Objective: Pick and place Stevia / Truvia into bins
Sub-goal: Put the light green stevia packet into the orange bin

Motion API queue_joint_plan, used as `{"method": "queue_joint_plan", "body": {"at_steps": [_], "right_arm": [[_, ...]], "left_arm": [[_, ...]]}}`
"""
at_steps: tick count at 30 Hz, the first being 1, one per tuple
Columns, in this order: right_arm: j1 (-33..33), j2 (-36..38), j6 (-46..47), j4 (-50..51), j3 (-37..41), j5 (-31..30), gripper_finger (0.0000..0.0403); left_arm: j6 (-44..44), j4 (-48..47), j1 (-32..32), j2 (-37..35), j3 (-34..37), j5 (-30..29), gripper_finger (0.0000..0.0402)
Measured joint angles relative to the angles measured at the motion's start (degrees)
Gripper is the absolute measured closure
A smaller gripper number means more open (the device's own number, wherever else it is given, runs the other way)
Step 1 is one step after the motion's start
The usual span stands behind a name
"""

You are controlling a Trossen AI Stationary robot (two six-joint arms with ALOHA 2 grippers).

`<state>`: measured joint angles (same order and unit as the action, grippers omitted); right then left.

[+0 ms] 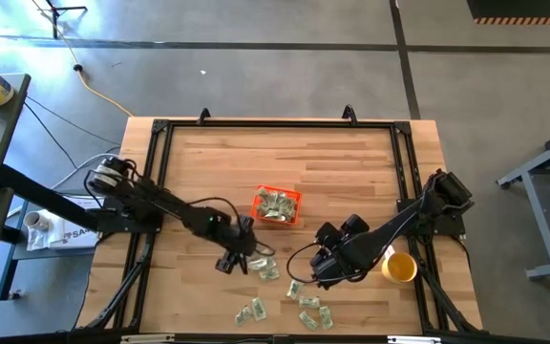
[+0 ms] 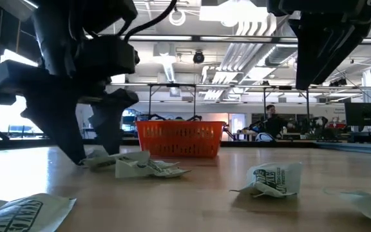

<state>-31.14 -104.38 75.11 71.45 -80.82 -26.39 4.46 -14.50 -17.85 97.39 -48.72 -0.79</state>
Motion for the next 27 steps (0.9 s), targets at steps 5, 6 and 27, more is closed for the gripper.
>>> {"method": "queue_joint_plan", "body": {"at_steps": [5,6,27], "right_arm": [[0.0,0.0,-0.21,-0.55,0.0,-0.51,0.0087],[0.0,0.0,-0.33,-0.59,0.0,-0.46,0.0087],[-4.21,0.12,5.89,4.69,0.0,2.39,0.0087]], "left_arm": [[0.28,-0.96,2.75,1.33,-0.25,7.62,0.0175],[0.24,-1.49,3.01,1.35,-0.37,7.54,0.0191],[8.59,-12.94,9.61,-4.04,-23.81,-12.02,0.035]]}}
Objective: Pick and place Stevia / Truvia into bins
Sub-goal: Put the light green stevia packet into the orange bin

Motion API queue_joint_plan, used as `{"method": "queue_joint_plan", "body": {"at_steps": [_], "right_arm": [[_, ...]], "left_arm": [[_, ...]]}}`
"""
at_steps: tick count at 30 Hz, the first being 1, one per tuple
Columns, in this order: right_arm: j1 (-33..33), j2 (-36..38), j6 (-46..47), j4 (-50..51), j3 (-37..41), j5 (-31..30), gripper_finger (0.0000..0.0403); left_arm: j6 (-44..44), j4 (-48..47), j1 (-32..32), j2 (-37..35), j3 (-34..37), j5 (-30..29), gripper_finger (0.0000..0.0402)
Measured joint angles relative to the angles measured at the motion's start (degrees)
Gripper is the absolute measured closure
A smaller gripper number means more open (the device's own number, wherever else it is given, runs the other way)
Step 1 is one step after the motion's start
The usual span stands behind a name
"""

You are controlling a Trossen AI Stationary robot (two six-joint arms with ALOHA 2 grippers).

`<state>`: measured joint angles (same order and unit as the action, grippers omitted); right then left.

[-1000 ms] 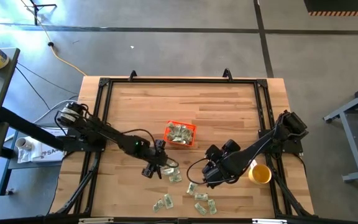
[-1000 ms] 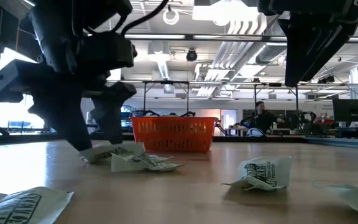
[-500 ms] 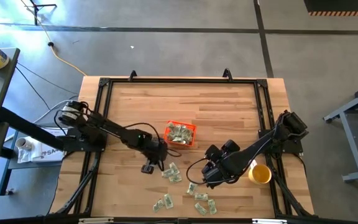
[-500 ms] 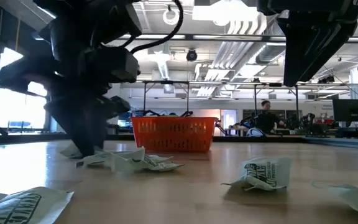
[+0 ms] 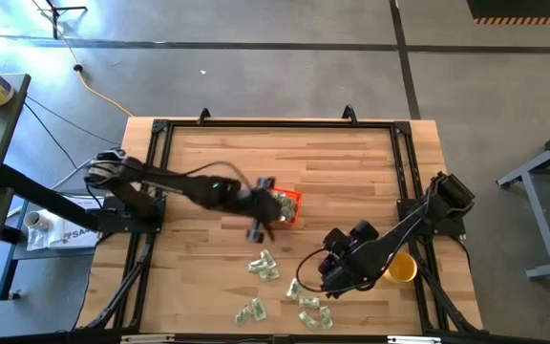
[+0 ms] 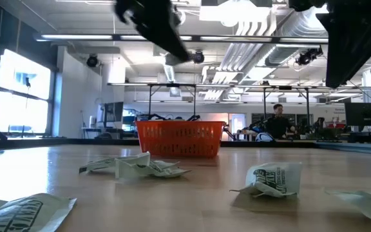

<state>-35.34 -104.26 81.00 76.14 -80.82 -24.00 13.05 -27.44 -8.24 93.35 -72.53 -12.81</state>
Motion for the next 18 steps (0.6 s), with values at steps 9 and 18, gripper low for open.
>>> {"method": "queue_joint_plan", "body": {"at_steps": [9,18], "right_arm": [[-0.96,0.01,2.92,-3.33,0.0,3.86,0.0087],[-4.0,0.01,-6.2,-12.02,0.0,3.19,0.0087]], "left_arm": [[-7.13,-6.56,8.57,7.83,0.24,7.63,0.0326],[-12.12,-4.56,2.14,5.52,-0.52,-4.34,0.0155]]}}
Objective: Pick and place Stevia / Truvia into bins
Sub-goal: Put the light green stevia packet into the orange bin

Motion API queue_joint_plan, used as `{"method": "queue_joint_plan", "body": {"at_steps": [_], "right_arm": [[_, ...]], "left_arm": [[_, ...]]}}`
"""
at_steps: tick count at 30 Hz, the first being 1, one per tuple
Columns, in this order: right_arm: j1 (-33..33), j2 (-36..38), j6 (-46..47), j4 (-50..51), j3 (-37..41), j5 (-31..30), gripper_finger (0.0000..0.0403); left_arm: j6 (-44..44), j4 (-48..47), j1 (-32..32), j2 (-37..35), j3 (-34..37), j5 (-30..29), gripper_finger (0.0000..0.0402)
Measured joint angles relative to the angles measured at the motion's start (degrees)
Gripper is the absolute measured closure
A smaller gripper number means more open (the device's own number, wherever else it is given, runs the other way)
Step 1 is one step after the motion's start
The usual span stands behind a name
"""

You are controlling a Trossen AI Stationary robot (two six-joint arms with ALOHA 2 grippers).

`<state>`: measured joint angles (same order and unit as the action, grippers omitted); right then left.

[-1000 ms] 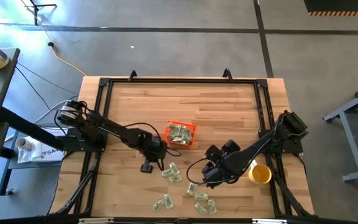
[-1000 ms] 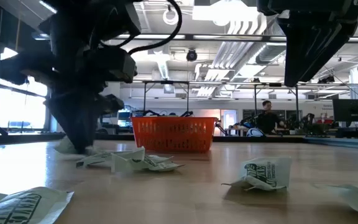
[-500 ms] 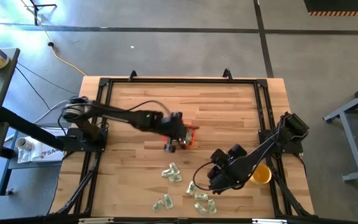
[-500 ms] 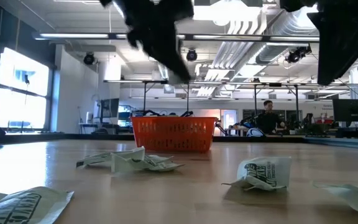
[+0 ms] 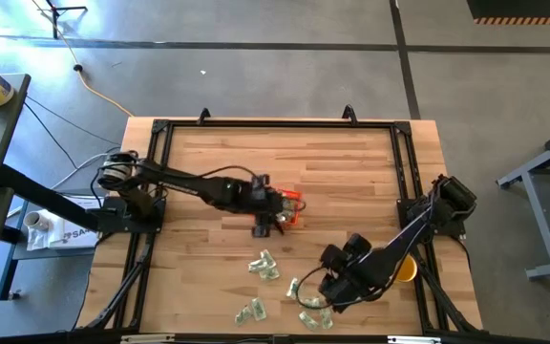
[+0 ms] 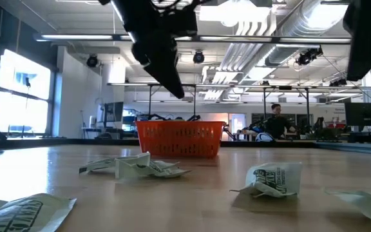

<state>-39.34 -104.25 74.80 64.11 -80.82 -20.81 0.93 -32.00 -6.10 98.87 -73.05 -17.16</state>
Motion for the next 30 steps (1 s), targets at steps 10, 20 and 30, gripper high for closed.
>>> {"method": "queue_joint_plan", "body": {"at_steps": [10,20,30], "right_arm": [[-4.67,-7.18,-8.34,-15.95,0.0,14.16,0.0087],[-8.77,-16.01,2.69,-30.95,-0.35,10.47,0.0086],[-9.83,-18.71,5.58,-12.51,-0.66,0.85,0.0097]], "left_arm": [[-16.73,-1.93,-9.29,-2.21,-1.06,0.03,0.0115],[-20.77,-2.4,-10.82,-2.21,-1.06,-0.23,0.0162],[-20.74,-2.51,-10.79,-2.21,-1.04,-0.3,0.0188]]}}
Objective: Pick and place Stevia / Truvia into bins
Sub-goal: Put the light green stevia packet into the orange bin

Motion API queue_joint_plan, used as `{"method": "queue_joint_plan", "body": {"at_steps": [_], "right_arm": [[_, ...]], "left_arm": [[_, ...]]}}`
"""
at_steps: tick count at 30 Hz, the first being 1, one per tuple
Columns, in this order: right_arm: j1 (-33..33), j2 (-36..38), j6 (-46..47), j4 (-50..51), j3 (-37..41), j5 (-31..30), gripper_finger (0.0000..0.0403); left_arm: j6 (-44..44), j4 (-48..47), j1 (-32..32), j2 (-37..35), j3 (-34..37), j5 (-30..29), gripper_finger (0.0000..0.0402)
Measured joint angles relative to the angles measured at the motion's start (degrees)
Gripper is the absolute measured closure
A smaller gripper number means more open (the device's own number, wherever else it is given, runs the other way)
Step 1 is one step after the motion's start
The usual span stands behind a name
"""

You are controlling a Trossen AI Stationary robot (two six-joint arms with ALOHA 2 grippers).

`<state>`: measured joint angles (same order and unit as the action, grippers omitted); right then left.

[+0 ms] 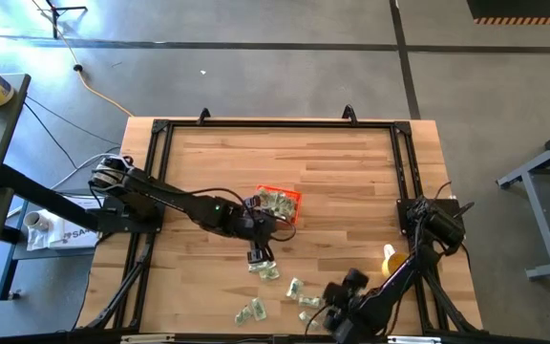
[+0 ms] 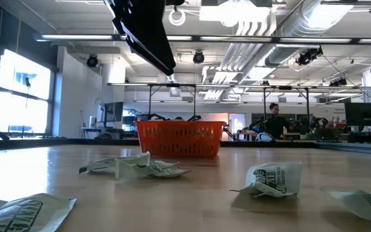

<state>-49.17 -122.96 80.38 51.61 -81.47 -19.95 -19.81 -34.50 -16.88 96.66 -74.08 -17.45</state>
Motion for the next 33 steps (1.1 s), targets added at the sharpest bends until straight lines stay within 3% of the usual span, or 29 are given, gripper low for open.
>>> {"method": "queue_joint_plan", "body": {"at_steps": [3,9,18,23,33], "right_arm": [[0.53,-0.12,0.59,8.18,0.37,-1.26,0.0118],[3.78,-0.23,0.74,13.1,0.7,1.47,0.0187],[10.13,-0.42,-3.5,11.47,1.82,-1.78,0.0385],[13.14,0.52,-2.27,9.68,2.03,-2.55,0.0388],[22.76,6.33,-4.66,0.82,2.14,-12.75,0.0401]], "left_arm": [[0.0,-0.14,0.0,0.0,-0.02,0.0,0.0192],[0.0,-0.99,0.0,0.0,0.0,0.0,0.0191],[-0.23,-2.25,-0.02,0.0,0.0,0.03,0.0191],[-3.14,-5.54,-0.02,0.0,0.0,3.59,0.0191],[-7.72,-11.12,-3.29,0.0,0.0,4.42,0.0191]]}}
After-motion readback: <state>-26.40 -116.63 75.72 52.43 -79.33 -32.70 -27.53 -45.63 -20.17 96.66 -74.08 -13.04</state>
